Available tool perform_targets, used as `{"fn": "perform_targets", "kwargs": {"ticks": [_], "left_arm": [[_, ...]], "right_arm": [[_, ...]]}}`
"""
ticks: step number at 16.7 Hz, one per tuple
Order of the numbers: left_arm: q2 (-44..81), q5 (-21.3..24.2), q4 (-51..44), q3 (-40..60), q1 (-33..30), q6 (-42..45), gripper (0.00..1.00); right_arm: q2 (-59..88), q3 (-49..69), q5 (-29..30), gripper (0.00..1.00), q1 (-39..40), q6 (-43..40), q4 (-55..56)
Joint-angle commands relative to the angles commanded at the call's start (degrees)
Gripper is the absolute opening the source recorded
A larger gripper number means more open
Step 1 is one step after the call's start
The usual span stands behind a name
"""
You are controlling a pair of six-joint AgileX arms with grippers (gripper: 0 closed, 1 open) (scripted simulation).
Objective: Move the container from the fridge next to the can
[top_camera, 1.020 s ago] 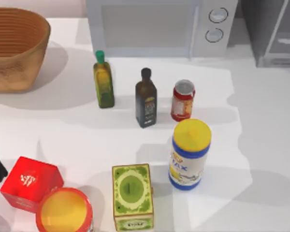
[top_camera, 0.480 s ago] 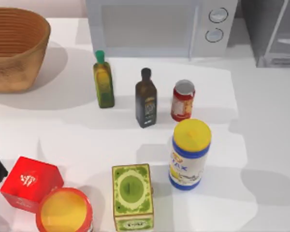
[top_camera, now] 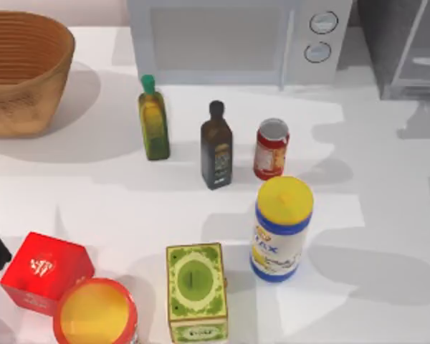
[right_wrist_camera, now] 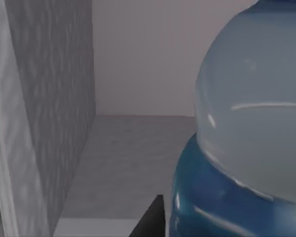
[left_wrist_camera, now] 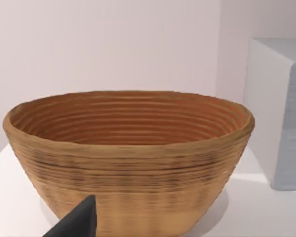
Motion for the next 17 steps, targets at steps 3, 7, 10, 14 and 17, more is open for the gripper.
{"fn": "perform_targets", "kwargs": {"ticks": [3,7,10,14,17], "left_arm": [[0.0,0.0,0.0,0.0,0.0,0.0,1.0],[0.0,0.0,0.0,0.0,0.0,0.0,1.0],[0.0,0.0,0.0,0.0,0.0,0.0,1.0],[0.0,0.0,0.0,0.0,0.0,0.0,1.0],[0.0,0.0,0.0,0.0,0.0,0.0,1.0]], "right_arm": [[3.3,-3.38,12.12,0.0,12.43,-0.06,6.72],[5.91,-7.57,24.16,0.0,24.62,-0.14,13.87],[6.24,-8.94,26.93,0.0,27.42,-0.17,15.71],[6.15,-8.79,26.76,0.0,27.27,-0.07,15.58],[6.23,-8.94,26.93,0.0,27.42,-0.17,15.7]]}}
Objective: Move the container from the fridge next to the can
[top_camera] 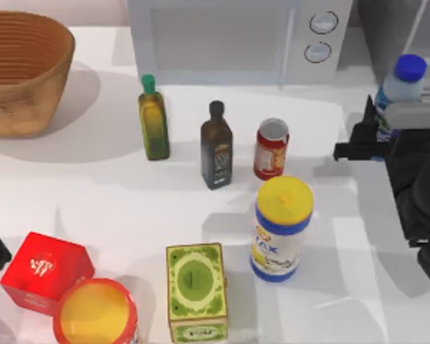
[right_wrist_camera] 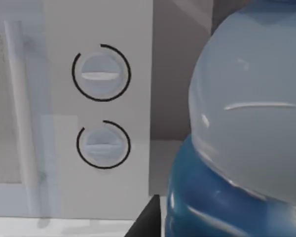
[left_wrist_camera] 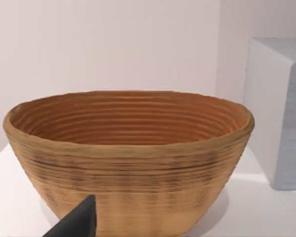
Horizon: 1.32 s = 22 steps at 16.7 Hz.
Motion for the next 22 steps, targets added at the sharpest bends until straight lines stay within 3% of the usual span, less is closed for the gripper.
{"fn": "perform_targets", "kwargs": {"ticks": [2,15,22], "left_arm": [[0.0,0.0,0.0,0.0,0.0,0.0,1.0],[0.0,0.0,0.0,0.0,0.0,0.0,1.0],[0.0,0.0,0.0,0.0,0.0,0.0,1.0]], "right_arm": [[0.0,0.0,0.0,0.0,0.0,0.0,0.0],[0.0,0.0,0.0,0.98,0.0,0.0,0.0],[0.0,0.0,0.0,1.0,0.0,0.0,0.0]]}}
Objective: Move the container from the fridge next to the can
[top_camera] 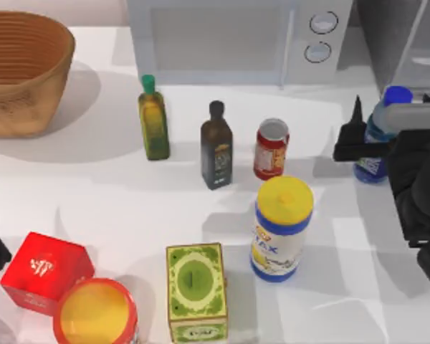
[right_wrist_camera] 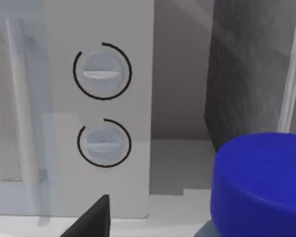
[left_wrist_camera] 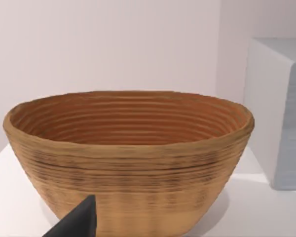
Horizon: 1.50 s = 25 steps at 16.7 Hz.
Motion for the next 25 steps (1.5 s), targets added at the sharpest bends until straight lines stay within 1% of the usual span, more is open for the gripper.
{"fn": "perform_targets", "kwargs": {"ticks": [4,9,16,20,25], "left_arm": [[0.0,0.0,0.0,0.0,0.0,0.0,1.0],[0.0,0.0,0.0,0.0,0.0,0.0,1.0],[0.0,0.0,0.0,0.0,0.0,0.0,1.0],[0.0,0.0,0.0,0.0,0.0,0.0,1.0],[0.0,0.0,0.0,0.0,0.0,0.0,1.0]], "right_arm": [[-0.31,-0.78,0.37,1.0,0.28,-0.01,0.66],[-1.97,-6.26,2.39,1.0,2.39,0.01,4.26],[-3.53,-6.62,2.01,1.0,2.13,-0.02,3.09],[-14.21,-8.56,-0.35,1.0,1.23,-0.06,-4.4],[-37.69,-13.1,-5.27,1.0,-2.49,0.08,-22.12]]}}
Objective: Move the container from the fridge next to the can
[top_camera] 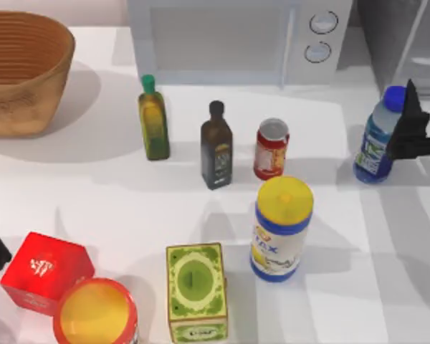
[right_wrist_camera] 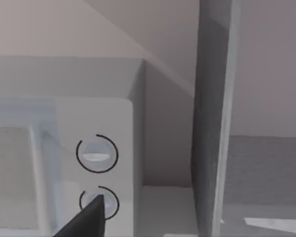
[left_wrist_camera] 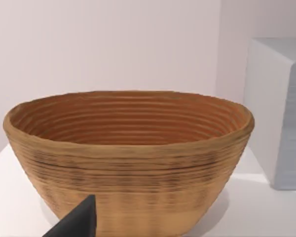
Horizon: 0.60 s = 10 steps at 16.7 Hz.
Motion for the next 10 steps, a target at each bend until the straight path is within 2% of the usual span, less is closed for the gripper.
{"fn": "perform_targets", "kwargs": {"ticks": [10], "left_arm": [[0.0,0.0,0.0,0.0,0.0,0.0,1.0]], "right_arm": [[-55.89,-11.67,-11.31,1.0,-12.32,0.52,-45.52]]}}
